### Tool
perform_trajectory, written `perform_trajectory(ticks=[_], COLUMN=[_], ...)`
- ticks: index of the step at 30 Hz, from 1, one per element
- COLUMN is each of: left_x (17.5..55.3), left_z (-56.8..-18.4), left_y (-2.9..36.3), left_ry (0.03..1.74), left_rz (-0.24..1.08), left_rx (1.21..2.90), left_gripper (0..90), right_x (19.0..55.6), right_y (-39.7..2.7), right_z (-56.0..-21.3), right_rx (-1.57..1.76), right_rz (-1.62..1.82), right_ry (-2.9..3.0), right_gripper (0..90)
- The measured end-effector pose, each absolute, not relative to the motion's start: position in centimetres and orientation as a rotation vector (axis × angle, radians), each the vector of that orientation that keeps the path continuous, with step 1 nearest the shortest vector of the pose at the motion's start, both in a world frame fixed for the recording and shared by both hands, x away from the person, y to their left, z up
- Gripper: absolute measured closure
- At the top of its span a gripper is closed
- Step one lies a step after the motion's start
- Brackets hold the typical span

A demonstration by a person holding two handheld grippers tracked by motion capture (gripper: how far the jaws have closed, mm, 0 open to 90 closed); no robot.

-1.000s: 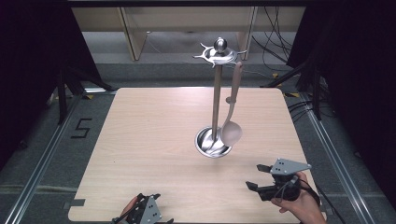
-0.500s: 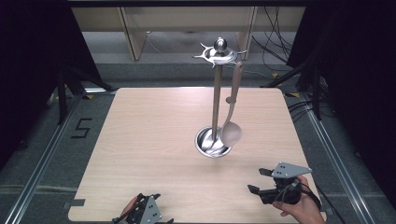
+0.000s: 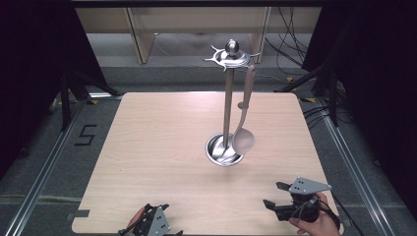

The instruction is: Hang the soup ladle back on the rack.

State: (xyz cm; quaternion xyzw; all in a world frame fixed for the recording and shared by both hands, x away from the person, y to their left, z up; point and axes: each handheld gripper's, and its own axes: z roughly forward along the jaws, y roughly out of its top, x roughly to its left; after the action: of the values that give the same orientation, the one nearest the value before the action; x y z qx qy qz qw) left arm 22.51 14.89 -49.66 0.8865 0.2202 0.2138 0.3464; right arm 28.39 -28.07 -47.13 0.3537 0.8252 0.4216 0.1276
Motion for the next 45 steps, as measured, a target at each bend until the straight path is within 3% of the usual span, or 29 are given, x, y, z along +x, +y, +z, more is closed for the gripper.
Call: perform_trajectory(ticks=[14,45], left_x=[22.5,22.5], left_z=[-49.8,-49.9], left_y=[14.8,14.8], left_ry=[0.582,0.586], left_rz=[0.544,0.540], left_rx=[2.297,2.299], left_gripper=[15.5,15.5], right_x=[27.6,24.9], right_y=[-28.4,-29.3], right_z=[-48.0,-49.5], right_rx=[1.015,1.034], right_rz=[1.199,1.099], right_ry=[2.404,2.416], right_gripper=[18.4,19.2])
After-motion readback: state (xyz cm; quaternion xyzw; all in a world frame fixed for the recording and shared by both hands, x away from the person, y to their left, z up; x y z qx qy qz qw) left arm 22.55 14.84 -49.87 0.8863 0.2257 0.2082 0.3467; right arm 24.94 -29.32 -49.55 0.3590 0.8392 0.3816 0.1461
